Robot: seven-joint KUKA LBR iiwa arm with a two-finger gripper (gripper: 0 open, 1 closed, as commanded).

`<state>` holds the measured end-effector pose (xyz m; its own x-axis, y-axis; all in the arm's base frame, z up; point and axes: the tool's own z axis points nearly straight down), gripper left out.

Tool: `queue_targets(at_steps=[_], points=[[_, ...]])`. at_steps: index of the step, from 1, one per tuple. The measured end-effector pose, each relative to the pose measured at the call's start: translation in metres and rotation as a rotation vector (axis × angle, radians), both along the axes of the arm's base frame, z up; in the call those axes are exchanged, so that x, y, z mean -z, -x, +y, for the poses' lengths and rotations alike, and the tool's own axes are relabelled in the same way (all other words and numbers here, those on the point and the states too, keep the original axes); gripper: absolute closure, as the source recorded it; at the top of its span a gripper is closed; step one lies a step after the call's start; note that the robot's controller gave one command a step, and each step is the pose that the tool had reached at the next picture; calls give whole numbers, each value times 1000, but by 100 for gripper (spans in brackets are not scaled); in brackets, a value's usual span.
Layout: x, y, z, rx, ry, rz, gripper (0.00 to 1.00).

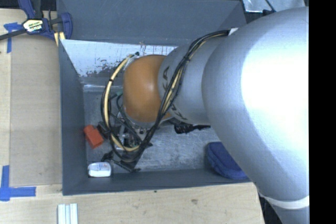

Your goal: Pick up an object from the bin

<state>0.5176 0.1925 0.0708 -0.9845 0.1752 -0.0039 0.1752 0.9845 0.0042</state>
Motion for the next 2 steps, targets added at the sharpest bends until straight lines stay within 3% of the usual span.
queue_targets(at_steps=[1,2], points=[[0,-1,0,-1,-1,-1,0],[-1,-1,1,-2,-3,-5,100]])
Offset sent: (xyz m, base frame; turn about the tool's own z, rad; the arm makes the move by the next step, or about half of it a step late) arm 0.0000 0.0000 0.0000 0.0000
